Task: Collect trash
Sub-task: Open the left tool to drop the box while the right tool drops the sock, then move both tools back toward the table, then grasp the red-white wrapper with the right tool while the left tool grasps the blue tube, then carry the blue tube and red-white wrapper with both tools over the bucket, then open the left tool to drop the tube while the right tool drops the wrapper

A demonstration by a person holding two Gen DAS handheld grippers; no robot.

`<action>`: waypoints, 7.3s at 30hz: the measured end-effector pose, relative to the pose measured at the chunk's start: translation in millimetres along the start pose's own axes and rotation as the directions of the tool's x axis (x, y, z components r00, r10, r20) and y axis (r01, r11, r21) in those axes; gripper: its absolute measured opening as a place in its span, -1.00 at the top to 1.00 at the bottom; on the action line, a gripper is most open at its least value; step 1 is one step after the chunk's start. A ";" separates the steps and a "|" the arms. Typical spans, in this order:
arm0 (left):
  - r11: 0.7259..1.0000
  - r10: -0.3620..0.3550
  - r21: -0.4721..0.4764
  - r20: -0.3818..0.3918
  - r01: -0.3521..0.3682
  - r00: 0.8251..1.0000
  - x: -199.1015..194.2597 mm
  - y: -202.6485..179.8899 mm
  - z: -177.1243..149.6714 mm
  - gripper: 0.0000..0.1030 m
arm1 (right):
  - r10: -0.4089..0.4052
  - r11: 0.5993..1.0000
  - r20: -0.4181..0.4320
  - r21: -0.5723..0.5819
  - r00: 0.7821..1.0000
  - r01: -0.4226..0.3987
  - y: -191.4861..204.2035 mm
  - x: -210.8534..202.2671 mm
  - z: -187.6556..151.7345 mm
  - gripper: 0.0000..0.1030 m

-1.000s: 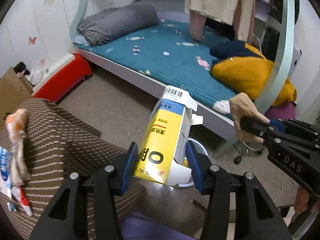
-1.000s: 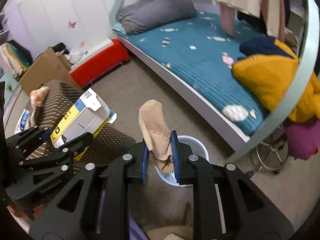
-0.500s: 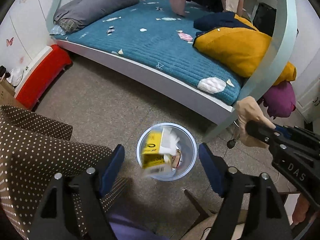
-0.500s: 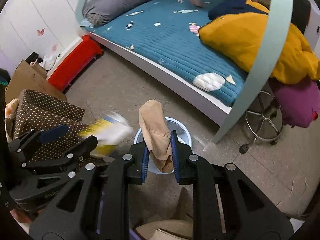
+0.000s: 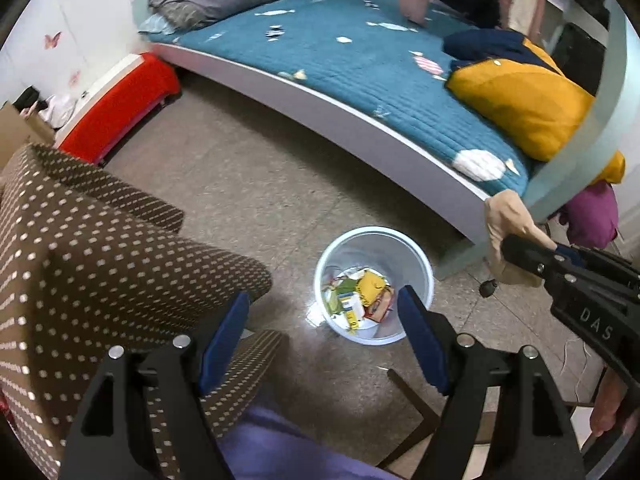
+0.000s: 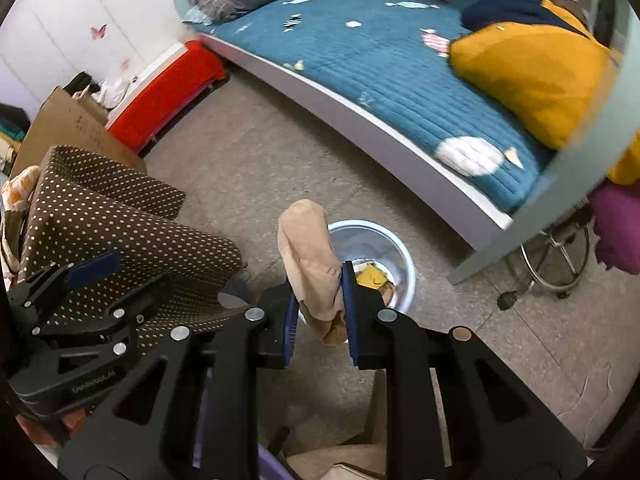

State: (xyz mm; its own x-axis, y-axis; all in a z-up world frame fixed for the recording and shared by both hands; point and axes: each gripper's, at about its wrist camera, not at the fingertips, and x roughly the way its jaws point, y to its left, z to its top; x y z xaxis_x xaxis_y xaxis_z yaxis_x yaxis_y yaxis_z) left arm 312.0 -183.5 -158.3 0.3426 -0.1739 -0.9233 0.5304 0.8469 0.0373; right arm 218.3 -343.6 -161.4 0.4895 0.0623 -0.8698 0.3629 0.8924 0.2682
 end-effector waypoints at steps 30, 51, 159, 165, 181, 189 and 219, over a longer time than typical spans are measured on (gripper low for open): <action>0.998 -0.029 -0.054 0.130 0.036 0.991 -70.9 25.5 -32.9 -0.46 | -0.013 0.999 0.052 -0.049 0.999 0.016 42.5 -42.6 -36.0 -0.44; 0.979 0.055 -0.205 0.288 0.005 0.956 -154.2 98.5 -99.4 -0.50 | 0.136 0.961 0.103 -0.254 0.985 -0.106 139.5 -74.7 -53.9 -0.44; 0.953 0.143 -0.301 0.318 -0.044 0.937 -174.9 178.7 -143.9 0.78 | 0.313 0.828 0.036 -0.500 0.949 -0.254 255.3 -84.3 -71.7 0.61; 0.976 0.094 -0.215 0.334 -0.021 0.938 -165.9 140.3 -123.9 0.78 | 0.274 0.867 0.073 -0.449 0.959 -0.214 220.6 -88.0 -63.7 0.61; 0.997 -0.068 -0.005 0.303 0.073 0.950 -128.8 48.0 -79.4 0.78 | 0.145 0.959 0.138 -0.264 0.980 -0.105 132.2 -94.5 -56.7 0.61; 0.991 -0.130 0.074 0.248 0.115 0.960 -98.2 5.0 -57.0 0.78 | 0.081 0.987 0.153 -0.152 0.985 -0.057 88.8 -89.7 -50.8 0.60; 0.982 -0.144 0.143 0.125 0.126 0.982 -27.9 -33.6 -26.8 -0.07 | -0.016 0.999 0.081 0.051 0.997 0.012 12.3 -42.5 -39.8 0.61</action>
State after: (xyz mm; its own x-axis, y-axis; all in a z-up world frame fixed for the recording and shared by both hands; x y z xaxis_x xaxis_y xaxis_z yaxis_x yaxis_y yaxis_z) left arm 263.8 -193.6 -144.0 0.3572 -0.3555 -0.8637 0.6749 0.7375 -0.0245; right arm 170.4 -317.5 -137.7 0.5460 0.0117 -0.8377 0.4084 0.8693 0.2783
